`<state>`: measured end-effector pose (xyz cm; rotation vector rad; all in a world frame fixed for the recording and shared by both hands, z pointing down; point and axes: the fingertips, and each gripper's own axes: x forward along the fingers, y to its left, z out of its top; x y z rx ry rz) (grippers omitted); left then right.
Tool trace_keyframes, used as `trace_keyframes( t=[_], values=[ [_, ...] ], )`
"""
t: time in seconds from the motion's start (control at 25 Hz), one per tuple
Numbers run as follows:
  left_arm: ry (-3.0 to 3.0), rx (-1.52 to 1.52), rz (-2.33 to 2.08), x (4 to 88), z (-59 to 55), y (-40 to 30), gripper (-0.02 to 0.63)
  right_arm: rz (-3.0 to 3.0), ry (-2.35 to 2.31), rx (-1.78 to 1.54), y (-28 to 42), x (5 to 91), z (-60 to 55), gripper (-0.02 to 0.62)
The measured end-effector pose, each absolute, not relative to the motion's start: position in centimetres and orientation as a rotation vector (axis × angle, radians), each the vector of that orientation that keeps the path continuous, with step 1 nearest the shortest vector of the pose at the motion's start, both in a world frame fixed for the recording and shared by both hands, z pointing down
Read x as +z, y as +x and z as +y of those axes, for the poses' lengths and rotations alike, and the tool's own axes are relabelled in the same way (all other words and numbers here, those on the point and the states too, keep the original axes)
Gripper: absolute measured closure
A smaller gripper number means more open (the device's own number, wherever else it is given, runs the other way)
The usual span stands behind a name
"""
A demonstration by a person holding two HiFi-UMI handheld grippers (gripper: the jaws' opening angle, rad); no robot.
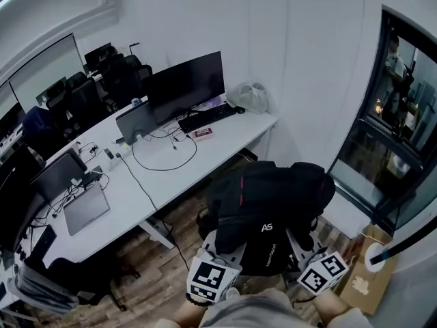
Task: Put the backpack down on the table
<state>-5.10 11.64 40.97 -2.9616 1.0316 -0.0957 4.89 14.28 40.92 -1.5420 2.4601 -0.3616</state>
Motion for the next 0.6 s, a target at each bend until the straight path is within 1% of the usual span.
trace_keyframes(
  t=[0.24,0.6],
  values=[
    [-2.977,-0.106,1.067,41.6,8.6,-6.2,0.549,2.485,-1.539,-0.395,3.8,41.6,11.1,0.572],
    [-2.991,-0.146,1.106,42.6,2.3,-5.1,0.549,2.499,-1.518,-0.438,5.0,42.3,4.6,0.572]
  ],
)
